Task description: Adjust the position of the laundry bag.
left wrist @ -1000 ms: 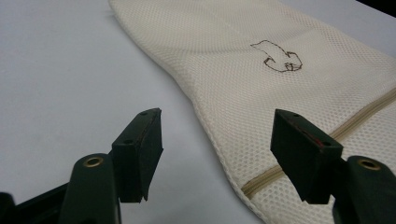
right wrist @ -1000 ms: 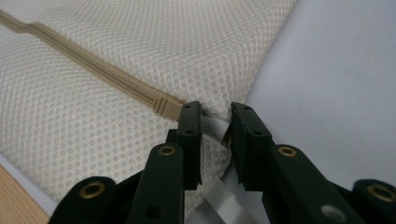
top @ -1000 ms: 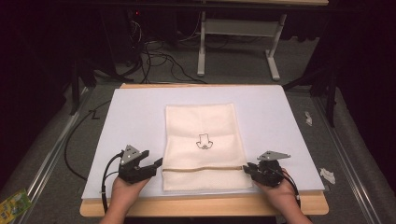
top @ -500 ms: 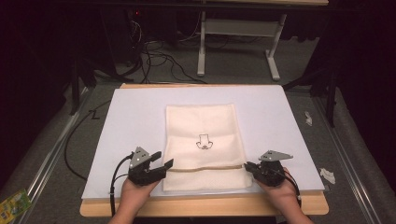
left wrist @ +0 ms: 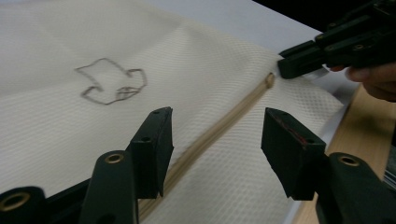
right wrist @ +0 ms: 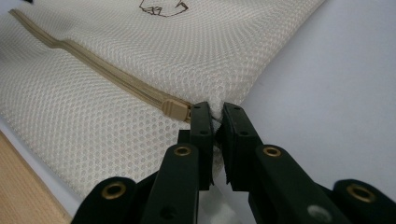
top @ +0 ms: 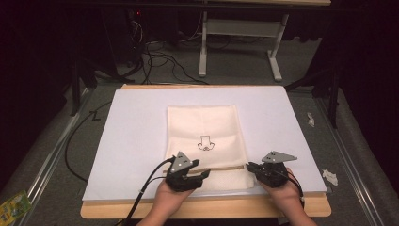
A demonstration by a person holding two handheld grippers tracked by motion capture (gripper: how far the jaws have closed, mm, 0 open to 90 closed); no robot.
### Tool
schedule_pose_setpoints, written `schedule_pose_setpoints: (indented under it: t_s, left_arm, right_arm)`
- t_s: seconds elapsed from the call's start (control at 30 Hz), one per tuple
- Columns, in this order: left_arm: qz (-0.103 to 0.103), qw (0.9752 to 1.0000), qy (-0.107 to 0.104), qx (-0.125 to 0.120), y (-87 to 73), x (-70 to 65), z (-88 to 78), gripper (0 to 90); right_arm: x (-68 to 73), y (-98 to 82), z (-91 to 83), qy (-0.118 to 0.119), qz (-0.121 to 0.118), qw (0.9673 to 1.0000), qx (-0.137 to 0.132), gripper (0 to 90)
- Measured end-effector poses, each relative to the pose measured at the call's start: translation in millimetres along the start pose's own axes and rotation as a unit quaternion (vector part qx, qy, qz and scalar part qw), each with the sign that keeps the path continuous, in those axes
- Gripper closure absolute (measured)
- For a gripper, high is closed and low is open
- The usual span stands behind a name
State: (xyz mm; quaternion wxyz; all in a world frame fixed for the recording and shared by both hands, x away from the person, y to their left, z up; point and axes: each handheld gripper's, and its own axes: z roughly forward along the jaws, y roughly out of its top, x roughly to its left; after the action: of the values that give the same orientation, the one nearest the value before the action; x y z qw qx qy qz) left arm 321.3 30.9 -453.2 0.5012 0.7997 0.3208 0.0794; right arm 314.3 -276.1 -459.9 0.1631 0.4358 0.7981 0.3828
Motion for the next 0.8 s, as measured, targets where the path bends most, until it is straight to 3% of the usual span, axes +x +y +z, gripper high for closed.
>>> schedule_pose_setpoints:
  t_s: [0.17, 0.2, 0.5, 0.67, 0.8]
  left_arm:
    - [0.004, 0.9995, -0.031, 0.009, 6.8, -21.1, 30.6, 54.3]
    - [0.015, 0.9993, -0.03, 0.016, 9.8, -28.2, 41.6, 57.6]
    - [0.0, 0.9987, -0.027, 0.043, 15.2, -38.5, 77.2, 66.8]
    - [-0.02, 0.9988, -0.029, 0.033, 17.4, -44.0, 90.5, 70.8]
    - [-0.021, 0.9989, -0.029, 0.03, 18.5, -48.2, 96.3, 73.5]
  right_arm:
    - [0.4, 0.7, -1.3, 0.002, -0.003, 1.0, -0.007, 84.7]
    - [0.5, 0.8, -1.5, 0.002, -0.003, 1.0, -0.008, 84.7]
    - [1.5, 2.5, -4.0, 0.003, -0.004, 0.9998, -0.018, 84.8]
    - [1.8, 3.0, -5.1, 0.006, -0.002, 0.9997, -0.025, 84.9]
    - [1.7, 3.2, -5.2, 0.008, 0.0, 0.9997, -0.025, 85.0]
